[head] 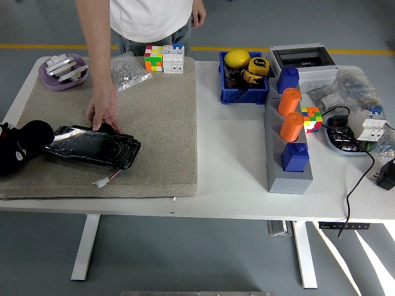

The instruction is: Pick the rag up,wipe the panel,place it on the desk

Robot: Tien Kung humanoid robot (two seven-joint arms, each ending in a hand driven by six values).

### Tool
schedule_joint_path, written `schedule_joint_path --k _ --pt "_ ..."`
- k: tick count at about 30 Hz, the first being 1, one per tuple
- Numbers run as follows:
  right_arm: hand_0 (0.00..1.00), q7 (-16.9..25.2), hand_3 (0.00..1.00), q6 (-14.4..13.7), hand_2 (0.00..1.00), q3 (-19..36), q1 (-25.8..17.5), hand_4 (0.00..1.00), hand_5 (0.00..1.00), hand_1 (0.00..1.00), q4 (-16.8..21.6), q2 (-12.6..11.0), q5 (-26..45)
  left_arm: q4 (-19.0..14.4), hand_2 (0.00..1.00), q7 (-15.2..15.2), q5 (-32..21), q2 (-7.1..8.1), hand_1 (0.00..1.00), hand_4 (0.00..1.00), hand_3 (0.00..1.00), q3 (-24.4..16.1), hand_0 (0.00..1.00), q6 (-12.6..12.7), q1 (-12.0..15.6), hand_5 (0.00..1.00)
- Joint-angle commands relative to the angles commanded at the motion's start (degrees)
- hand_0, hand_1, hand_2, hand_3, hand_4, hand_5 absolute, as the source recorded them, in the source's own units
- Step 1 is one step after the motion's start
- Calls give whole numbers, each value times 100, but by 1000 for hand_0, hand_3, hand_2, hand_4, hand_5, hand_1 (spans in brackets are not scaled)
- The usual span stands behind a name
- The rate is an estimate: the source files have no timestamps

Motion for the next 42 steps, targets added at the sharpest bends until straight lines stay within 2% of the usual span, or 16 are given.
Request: schedule_joint_path --k 4,5,10,11,16,24,27,34,39,42 --pt "761 3 604 0 679 16 -6 965 461 619 0 -2 -10 -82 773 69 58 24 802 933 689 -50 717 -95 31 82" --pt "761 3 604 -1 678 17 -7 964 460 619 0 -4 -9 -99 794 82 65 29 820 998 774 -59 744 -114 38 151" --pt "761 7 604 4 678 24 -23 964 460 619 0 -3 -14 -254 794 153 112 70 820 998 774 -119 744 -202 105 151" --pt "761 8 604 5 679 27 -25 964 460 615 0 -2 -17 -282 804 159 116 79 829 998 780 -135 757 -210 119 197" --pt "761 14 604 7 679 50 -28 964 460 615 0 -2 -39 -456 804 165 132 111 829 998 780 -235 757 -218 205 197" --pt "763 12 605 9 679 102 -19 964 459 615 0 0 -71 -964 795 130 103 218 823 998 780 -454 756 -220 417 225" --pt "763 8 605 6 679 144 -19 964 459 615 0 0 -91 -1234 795 96 -130 237 823 998 780 -618 756 -210 530 225" --pt "762 -20 605 -3 679 175 -24 964 458 614 0 12 -118 -1809 789 -18 -621 190 810 998 778 -751 750 -189 691 236" --pt "762 -19 605 -6 679 214 6 964 458 614 0 10 -158 -2034 780 -205 -1012 51 793 998 773 -820 740 -155 799 250" --pt "762 -33 604 -10 679 203 -2 964 458 614 0 10 -147 -2135 775 -249 -1064 -25 789 998 768 -891 731 -165 858 257"
